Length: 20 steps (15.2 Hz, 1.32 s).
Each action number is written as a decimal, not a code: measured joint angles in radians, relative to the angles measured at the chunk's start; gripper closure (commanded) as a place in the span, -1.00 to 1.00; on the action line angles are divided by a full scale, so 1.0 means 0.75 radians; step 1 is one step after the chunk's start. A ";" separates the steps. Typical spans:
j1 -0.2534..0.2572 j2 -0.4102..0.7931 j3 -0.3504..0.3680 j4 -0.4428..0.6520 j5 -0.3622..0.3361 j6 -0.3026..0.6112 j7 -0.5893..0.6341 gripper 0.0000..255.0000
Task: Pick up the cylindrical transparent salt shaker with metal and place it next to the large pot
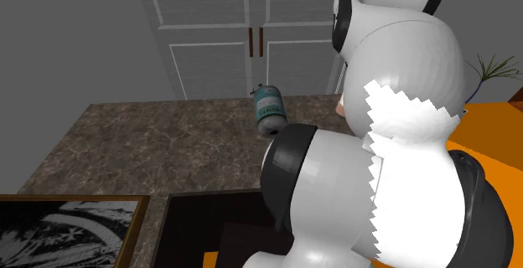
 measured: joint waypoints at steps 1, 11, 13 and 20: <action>0.002 -0.004 0.002 -0.018 -0.001 0.014 0.003 1.00; 0.000 -0.038 0.001 -0.239 0.003 0.201 -0.011 1.00; 0.002 -0.039 0.003 -0.274 0.002 0.235 -0.010 1.00; 0.001 -0.037 0.001 -0.399 0.007 0.362 -0.021 1.00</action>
